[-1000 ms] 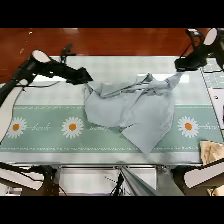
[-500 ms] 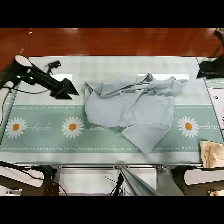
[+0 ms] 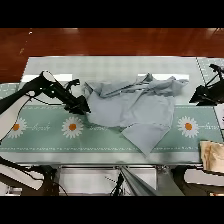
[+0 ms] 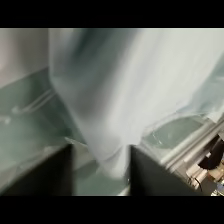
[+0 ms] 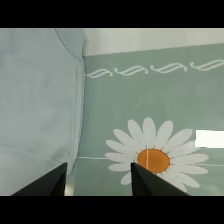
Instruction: Fold the shirts.
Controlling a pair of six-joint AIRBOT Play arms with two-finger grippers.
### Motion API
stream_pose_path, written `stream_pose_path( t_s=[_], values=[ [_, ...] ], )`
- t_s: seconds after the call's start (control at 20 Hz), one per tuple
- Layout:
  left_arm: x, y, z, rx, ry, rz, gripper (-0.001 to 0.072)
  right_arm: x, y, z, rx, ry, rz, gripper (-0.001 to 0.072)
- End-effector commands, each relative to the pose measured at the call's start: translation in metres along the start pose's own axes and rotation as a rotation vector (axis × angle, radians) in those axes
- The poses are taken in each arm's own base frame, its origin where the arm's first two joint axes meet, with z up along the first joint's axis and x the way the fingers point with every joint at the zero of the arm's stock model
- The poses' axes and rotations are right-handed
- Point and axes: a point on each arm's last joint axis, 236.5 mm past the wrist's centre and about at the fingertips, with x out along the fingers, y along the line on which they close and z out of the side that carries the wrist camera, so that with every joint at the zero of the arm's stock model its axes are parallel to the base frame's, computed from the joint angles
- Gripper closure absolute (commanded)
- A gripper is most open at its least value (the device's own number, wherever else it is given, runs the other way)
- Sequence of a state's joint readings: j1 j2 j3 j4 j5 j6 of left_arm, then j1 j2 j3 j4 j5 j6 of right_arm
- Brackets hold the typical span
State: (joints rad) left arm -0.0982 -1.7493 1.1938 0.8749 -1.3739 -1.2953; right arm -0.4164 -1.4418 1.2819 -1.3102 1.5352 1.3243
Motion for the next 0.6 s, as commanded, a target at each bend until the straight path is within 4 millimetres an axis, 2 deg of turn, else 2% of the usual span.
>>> stream_pose_path(
  t_s=[0.0,0.15,0.25,0.35,0.55],
  values=[
    [0.017,-0.007,0.008,0.012,-0.02,0.006,0.0683,0.022,0.002,-0.026,-0.017,0.019,0.023,0.0226],
    [0.012,-0.01,0.007,0.025,-0.027,0.003,0.0683,0.05,0.007,-0.05,0.016,0.026,0.054,0.0223],
    [0.007,-0.013,0.008,0.036,-0.042,0.003,0.0683,0.072,0.027,-0.064,0.03,0.036,0.152,0.0217],
    [0.002,-0.017,0.009,0.048,-0.057,0.004,0.0683,0.089,0.045,-0.068,0.059,0.016,0.246,0.0137],
    [-0.009,-0.025,0.01,0.081,-0.086,0.006,0.0683,0.11,0.048,-0.073,0.131,-0.003,0.272,0.0137]
  ],
)
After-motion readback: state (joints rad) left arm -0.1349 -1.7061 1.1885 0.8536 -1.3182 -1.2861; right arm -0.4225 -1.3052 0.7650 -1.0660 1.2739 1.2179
